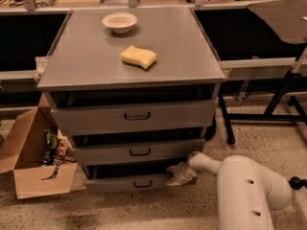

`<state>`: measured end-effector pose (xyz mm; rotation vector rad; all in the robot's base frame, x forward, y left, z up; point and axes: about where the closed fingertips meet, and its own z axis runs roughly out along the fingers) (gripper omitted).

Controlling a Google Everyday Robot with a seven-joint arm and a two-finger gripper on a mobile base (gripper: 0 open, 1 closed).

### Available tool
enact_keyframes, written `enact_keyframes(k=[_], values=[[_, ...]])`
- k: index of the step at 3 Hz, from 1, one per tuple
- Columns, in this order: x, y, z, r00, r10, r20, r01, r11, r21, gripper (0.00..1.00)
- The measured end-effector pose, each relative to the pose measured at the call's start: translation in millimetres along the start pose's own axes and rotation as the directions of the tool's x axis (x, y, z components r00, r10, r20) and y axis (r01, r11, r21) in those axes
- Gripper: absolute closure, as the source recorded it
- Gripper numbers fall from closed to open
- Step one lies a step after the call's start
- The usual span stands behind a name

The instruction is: Open bottom drawer

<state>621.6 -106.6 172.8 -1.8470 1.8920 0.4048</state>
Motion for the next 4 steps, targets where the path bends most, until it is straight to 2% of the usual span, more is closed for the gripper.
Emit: enact_keyframes(k=[1, 2, 3, 4], values=[[-2.6, -0.7, -4.4, 1.0, 0.0, 0.0, 0.0, 1.0, 0.0, 0.81], [-2.6, 1.4, -5.8, 1.0, 0.0, 0.0, 0.0, 1.0, 0.0, 0.87], [-2.6, 1.5, -5.8, 1.0, 0.0, 0.0, 0.0, 1.0, 0.0, 0.68], [-2.6, 1.5, -5.7, 1.0, 0.0, 0.0, 0.0, 1.0, 0.0, 0.38]])
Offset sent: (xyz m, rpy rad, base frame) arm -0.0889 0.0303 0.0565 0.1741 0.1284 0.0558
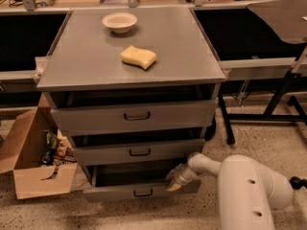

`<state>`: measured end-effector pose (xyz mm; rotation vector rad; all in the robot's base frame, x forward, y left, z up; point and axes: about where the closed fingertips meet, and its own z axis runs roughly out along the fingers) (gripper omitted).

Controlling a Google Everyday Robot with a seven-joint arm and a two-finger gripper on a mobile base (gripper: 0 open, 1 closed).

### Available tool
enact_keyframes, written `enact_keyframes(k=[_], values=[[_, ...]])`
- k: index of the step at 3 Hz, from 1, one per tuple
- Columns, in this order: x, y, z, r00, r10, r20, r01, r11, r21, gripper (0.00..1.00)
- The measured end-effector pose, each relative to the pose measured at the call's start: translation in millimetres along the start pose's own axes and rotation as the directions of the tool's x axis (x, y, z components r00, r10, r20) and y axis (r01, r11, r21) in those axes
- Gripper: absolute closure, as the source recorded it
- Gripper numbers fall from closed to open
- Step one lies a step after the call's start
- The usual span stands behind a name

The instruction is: Open bottom drawer

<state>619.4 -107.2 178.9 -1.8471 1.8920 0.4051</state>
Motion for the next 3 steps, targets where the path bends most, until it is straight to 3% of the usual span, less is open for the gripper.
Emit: enact_keyframes(k=[1, 2, 3], values=[[0.0, 0.0, 0.0, 1.0, 0.0, 0.0, 0.0, 1.0, 0.0, 0.14], [0.0, 0.0, 0.1, 1.0, 0.0, 0.0, 0.0, 1.0, 0.0, 0.0], [-0.1, 0.4, 0.1, 1.0, 0.0, 0.0, 0.0, 1.0, -0.001, 0.0]])
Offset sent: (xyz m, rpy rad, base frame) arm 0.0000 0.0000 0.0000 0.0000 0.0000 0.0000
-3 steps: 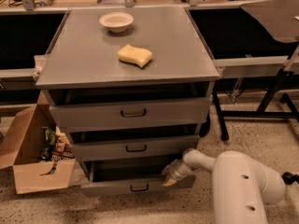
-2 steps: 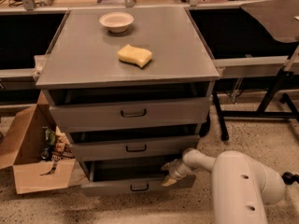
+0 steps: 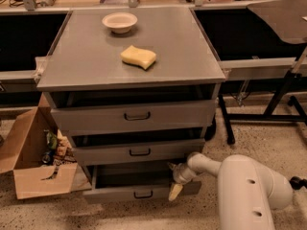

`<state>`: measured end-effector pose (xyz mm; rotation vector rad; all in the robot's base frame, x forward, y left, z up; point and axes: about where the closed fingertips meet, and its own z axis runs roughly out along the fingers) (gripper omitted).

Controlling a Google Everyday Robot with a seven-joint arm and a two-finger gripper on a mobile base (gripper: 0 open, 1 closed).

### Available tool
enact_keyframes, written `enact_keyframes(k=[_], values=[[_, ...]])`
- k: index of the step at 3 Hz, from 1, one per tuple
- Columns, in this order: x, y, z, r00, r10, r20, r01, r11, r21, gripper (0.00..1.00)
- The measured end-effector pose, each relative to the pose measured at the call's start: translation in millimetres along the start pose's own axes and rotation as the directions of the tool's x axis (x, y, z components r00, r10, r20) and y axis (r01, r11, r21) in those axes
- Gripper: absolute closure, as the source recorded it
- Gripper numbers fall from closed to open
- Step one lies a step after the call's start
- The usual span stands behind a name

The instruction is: Open bottom drawer

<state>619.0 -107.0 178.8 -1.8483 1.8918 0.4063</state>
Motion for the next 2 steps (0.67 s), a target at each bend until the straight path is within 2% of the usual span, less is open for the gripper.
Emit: enact_keyframes(k=[1, 2], values=[[-7, 21, 5, 1.0, -0.024, -0.002, 0.023, 0.9974, -0.068, 0.0], [-4, 55, 9, 1.0, -0.026, -0.018, 0.023, 0.9919, -0.125, 0.0]])
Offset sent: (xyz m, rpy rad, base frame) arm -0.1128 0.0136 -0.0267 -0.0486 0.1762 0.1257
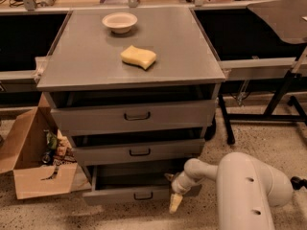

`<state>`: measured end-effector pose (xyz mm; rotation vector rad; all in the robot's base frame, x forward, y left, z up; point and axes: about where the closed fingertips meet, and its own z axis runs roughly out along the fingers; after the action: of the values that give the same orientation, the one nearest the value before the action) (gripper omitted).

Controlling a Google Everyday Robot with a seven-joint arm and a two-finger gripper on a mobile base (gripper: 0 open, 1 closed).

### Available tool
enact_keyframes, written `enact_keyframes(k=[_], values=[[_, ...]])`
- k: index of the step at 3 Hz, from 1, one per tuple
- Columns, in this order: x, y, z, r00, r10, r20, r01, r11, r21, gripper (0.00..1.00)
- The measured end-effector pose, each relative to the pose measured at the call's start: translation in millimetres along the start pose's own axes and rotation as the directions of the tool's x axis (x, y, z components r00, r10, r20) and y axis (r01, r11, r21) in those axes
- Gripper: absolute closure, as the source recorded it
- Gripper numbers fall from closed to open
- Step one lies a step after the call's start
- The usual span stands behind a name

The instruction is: Open bottom drawer

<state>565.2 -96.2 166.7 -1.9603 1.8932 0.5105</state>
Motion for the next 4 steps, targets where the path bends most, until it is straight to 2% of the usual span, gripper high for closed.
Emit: enact_keyframes(k=[1, 2, 3, 4], values=[[1, 46, 5, 1.0, 0.016, -0.023, -0.017, 0.9991, -0.04, 0.26], [1, 60, 2, 0.999, 0.03, -0.026, -0.031, 0.9984, -0.047, 0.51], [1, 60, 2, 0.999, 0.03, -0.026, -0.031, 0.9984, -0.047, 0.73], [1, 60, 2, 0.999, 0.03, -0.026, -0.031, 0.9984, -0.047, 0.73]])
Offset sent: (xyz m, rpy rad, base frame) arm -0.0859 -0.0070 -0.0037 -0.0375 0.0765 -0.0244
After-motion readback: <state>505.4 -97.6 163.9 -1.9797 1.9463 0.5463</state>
